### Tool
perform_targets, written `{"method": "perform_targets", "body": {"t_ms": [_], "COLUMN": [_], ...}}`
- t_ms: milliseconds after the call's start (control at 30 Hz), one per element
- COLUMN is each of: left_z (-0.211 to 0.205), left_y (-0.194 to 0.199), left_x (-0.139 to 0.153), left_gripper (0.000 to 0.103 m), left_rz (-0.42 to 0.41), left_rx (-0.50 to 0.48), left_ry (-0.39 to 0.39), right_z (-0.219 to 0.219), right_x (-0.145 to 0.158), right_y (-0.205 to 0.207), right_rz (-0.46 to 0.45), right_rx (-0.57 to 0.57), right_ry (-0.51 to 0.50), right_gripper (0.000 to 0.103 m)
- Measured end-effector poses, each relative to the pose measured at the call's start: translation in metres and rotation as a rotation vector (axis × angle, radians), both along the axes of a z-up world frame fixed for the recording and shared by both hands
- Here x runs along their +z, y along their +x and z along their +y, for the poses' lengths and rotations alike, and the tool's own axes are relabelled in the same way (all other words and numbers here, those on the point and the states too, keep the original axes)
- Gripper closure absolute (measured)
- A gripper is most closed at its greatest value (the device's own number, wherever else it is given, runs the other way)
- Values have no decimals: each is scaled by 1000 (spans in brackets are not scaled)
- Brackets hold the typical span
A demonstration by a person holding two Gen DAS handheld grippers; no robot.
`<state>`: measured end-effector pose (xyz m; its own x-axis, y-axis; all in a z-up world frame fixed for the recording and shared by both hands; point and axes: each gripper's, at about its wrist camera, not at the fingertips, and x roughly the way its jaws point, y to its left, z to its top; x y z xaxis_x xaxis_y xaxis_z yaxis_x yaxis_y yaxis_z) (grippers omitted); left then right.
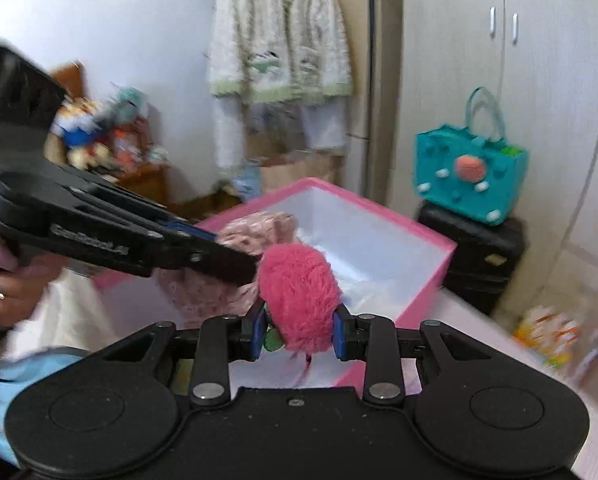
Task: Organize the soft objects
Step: 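Carry the floral cloth with the left gripper while the right gripper carries the pink puff toward the box, then release the floral cloth and pink puff into the pink box with both grippers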
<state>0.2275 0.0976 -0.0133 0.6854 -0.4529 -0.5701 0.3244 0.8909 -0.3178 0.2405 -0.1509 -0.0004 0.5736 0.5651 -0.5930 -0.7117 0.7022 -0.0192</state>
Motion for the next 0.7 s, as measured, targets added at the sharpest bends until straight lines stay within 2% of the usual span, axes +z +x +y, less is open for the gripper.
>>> {"method": "perform_targets", "body": {"t_ms": [67,167,300,400,467,533,600,700], "left_z": [3,6,9,7,5,5,5,5], "left_y": [18,41,70,86,93,94,89,77], "left_x": [-4,-11,-24,-29,-32,-34,-34,-28], "left_gripper": [88,88,88,86,70,68,62,55], "left_rz": [8,35,120,121,126,131,110,58], "left_rx": [20,52,48,89,99,114,112,114], "left_ry": [-2,-2,-32,-2,2,4,9,29], "right_z": [8,16,28,37,40,40,34,24], "right_x": [-4,-11,-21,-24,-27,-29,-29,-26], "right_y": [16,43,72,88,98,107,109,102], "right_rz": [-9,28,59,56,56,89,130,137], "right_rx": [-15,-16,-36,-45,-72,-92,-85,-88], "right_ry": [-34,-44,-66,-78,-72,-65,-40,-5], "right_gripper": [66,66,65,63,62,61,60,47]}}
